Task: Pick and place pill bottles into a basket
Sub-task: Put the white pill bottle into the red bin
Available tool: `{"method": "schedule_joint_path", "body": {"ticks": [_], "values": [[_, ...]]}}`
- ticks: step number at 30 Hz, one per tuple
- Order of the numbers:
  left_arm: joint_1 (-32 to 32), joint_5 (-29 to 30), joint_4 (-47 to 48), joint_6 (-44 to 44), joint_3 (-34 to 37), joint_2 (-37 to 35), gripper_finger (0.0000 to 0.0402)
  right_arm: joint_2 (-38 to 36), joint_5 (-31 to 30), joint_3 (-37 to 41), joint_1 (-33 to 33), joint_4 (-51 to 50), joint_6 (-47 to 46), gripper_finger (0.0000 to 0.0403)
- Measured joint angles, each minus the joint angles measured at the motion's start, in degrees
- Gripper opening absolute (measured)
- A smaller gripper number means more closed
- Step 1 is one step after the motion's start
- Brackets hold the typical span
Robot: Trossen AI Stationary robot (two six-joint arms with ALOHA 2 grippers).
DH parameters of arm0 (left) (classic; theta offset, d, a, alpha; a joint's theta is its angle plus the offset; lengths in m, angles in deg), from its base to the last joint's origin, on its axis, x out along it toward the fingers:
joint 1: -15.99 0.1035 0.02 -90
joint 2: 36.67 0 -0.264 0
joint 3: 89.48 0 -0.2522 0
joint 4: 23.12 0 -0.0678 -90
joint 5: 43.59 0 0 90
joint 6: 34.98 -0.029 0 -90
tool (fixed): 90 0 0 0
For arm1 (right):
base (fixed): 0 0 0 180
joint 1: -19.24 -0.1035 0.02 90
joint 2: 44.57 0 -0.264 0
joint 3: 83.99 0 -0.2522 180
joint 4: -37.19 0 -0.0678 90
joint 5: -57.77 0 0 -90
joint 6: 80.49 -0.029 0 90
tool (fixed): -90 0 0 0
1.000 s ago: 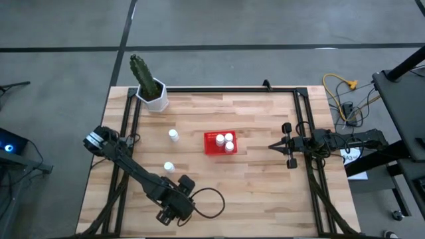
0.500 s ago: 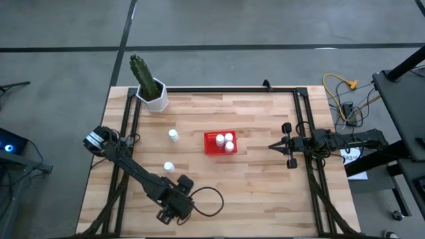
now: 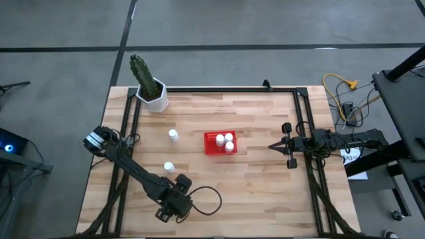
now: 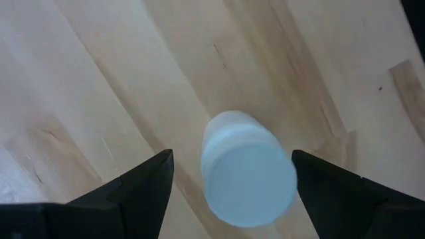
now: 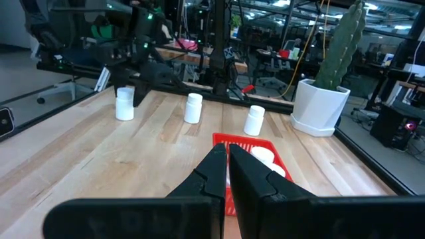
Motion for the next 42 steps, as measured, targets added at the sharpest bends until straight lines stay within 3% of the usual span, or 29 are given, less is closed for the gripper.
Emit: {"method": "schedule_joint_path", "body": {"ticks": [23, 37, 42], "values": [[0.02, -0.89, -1.54, 1.16, -0.16, 0.0, 0.0281, 0.0, 0.0, 0.0, -0.02, 0.0, 0.0, 0.0009], [0.04, -1.31, -1.81, 2.59, -0.19, -0.08, 0.0153, -0.01, 0.01, 0.0, -0.01, -0.01, 0.0, 0.0009], [0.04, -1.62, -1.85, 2.56, -0.43, -0.15, 0.0142, -0.02, 0.0, 0.0, 0.0, 0.0, 0.0, 0.0009]]}}
